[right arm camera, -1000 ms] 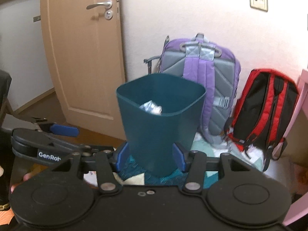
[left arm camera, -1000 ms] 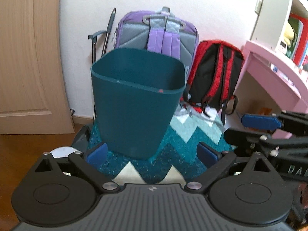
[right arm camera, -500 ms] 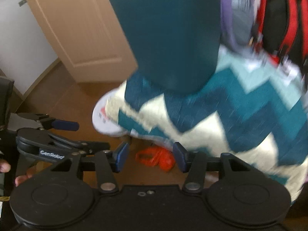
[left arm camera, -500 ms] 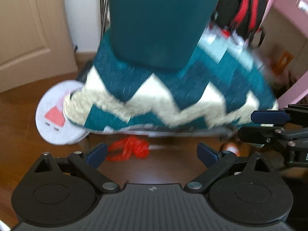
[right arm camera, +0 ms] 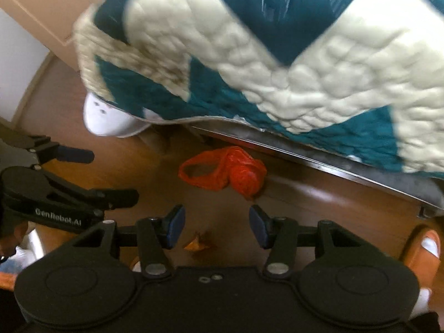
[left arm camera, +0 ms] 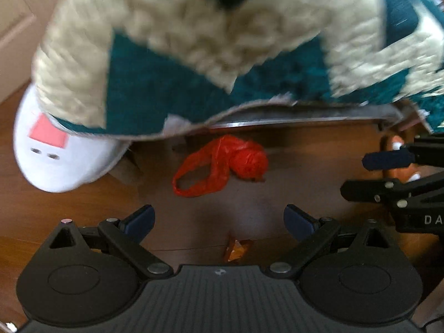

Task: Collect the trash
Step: 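Lower both tools toward the red plastic bag and orange snack wrapper, then grasp the orange snack wrapper with the left tool while the right tool grasps the red bag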

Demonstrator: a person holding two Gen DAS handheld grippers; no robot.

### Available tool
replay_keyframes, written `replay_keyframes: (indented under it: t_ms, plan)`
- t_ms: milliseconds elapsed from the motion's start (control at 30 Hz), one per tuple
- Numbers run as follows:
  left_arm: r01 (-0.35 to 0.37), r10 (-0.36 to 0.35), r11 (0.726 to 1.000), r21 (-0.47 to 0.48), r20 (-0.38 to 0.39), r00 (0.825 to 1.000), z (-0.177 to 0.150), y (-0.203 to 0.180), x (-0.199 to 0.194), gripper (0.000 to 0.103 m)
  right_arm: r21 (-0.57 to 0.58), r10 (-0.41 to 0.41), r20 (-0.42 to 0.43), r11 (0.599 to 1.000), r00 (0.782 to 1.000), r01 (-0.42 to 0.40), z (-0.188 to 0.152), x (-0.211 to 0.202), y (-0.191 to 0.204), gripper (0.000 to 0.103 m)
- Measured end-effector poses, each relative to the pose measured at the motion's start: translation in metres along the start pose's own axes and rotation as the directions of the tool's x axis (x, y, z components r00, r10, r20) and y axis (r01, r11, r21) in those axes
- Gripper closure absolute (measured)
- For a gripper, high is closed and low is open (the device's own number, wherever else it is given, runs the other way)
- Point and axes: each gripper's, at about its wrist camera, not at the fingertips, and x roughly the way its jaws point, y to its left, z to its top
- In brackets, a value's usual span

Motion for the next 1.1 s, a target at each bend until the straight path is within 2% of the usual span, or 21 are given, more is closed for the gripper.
replay_keyframes:
  t_ms: [167, 300, 433, 633, 833, 933, 1000, 1067, 1100]
  plan:
    - [0.037, -0.039, 0.999, -0.023, -0.062, 0.997, -0.014, 0.013, 0.07, 0.003, 0.057, -0.033, -0.026, 0.998, 0.999, 0.034, 0.008, 0.065, -0.013, 0.052]
    - [0.072, -0.074, 0.997, -0.024, -0.123, 0.99, -0.042, 0.014, 0.115, 0.003, 0.148, -0.058, -0.043, 0.987, 0.997, 0.064, 0.013, 0.109, -0.026, 0.052]
    - [0.097, -0.1, 0.995, -0.029, -0.152, 0.983, -0.068, 0.013, 0.148, 0.003, 0.144, -0.106, -0.05, 0.983, 0.993, 0.112, 0.014, 0.146, -0.03, 0.051]
    - [0.104, -0.1, 0.995, 0.014, -0.153, 0.983, -0.09, 0.0, 0.179, 0.003, 0.157, -0.138, -0.071, 0.977, 0.988, 0.147, 0.015, 0.186, -0.039, 0.051]
    - [0.098, -0.078, 0.988, 0.117, -0.157, 0.984, -0.103, -0.018, 0.194, 0.004, 0.15, -0.151, -0.096, 0.975, 0.984, 0.164, 0.02, 0.215, -0.041, 0.051]
    - [0.095, -0.07, 0.984, 0.151, -0.158, 0.985, -0.107, -0.026, 0.201, 0.004, 0.126, -0.147, -0.07, 0.98, 0.987, 0.155, 0.022, 0.221, -0.039, 0.049]
    - [0.102, -0.075, 0.982, 0.161, -0.161, 0.984, -0.11, -0.028, 0.205, 0.008, 0.113, -0.15, -0.066, 0.981, 0.986, 0.157, 0.025, 0.224, -0.036, 0.049]
    - [0.102, -0.073, 0.98, 0.169, -0.175, 0.982, -0.112, -0.031, 0.208, 0.024, 0.12, -0.137, -0.062, 0.982, 0.989, 0.144, 0.027, 0.226, -0.037, 0.049]
    - [0.095, -0.064, 0.979, 0.178, -0.167, 0.984, -0.114, -0.032, 0.208, 0.026, 0.12, -0.133, -0.059, 0.983, 0.989, 0.139, 0.028, 0.226, -0.038, 0.049]
